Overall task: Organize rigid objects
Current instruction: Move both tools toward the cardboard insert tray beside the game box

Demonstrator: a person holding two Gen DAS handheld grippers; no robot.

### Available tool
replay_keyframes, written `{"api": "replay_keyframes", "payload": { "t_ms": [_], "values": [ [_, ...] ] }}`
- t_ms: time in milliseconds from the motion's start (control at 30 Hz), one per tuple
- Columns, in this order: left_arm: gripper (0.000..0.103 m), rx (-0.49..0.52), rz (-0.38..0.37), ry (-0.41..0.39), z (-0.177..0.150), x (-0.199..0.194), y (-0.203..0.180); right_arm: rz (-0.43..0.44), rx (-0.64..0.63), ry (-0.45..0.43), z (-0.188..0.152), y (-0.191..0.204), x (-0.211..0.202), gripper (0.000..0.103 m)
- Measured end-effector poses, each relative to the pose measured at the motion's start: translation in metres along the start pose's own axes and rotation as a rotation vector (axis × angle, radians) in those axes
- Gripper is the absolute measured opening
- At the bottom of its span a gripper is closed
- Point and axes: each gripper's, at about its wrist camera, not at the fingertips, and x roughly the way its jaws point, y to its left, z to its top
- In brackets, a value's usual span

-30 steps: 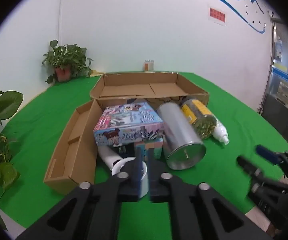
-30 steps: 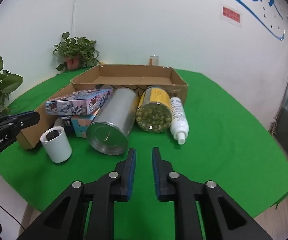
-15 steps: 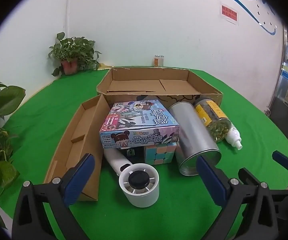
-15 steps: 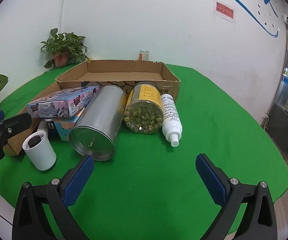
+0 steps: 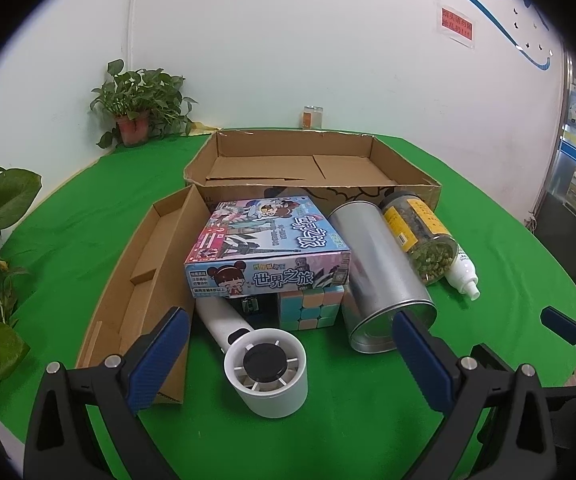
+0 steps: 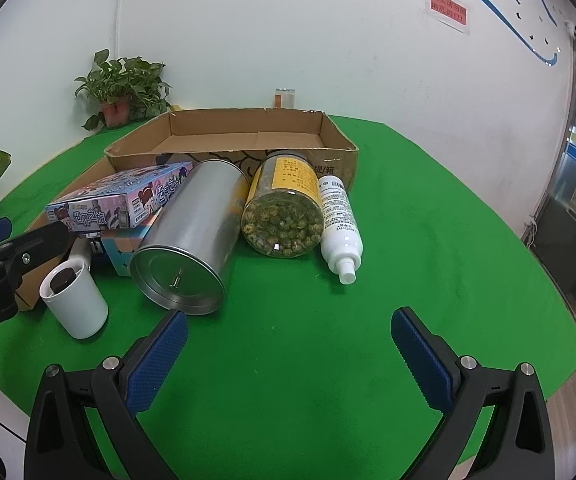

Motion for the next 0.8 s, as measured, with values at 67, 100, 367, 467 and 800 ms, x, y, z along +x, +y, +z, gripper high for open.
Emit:
{"api": "replay_keyframes", "payload": {
  "t_ms": [67, 100, 367, 467, 800],
  "values": [
    [0.101, -0.006, 0.0, 0.007, 0.0, -0.001, 0.001, 0.001, -0.009, 0.002, 0.0, 0.001, 0.001, 0.102],
    [0.101, -0.007, -0.002, 0.011, 0.0, -0.001, 0.001, 0.002, -0.014, 0.004, 0.0, 0.001, 0.001, 0.102],
    [0.101, -0.001, -0.003, 0.024, 0.003, -0.001, 0.002, 0.007, -0.03, -0.002, 0.006, 0.005, 0.0, 0.102],
    [0.101, -0.006, -0.008, 0.027, 0.005, 0.0, 0.003, 0.009, -0.032, 0.0, 0.01, 0.005, 0.001, 0.102],
    [0.101, -0.046, -0.057, 0.057, 0.006, 0.004, 0.021, 0.044, -0.06, 0.022, 0.009, 0.023, 0.011, 0.102]
  ]
}}
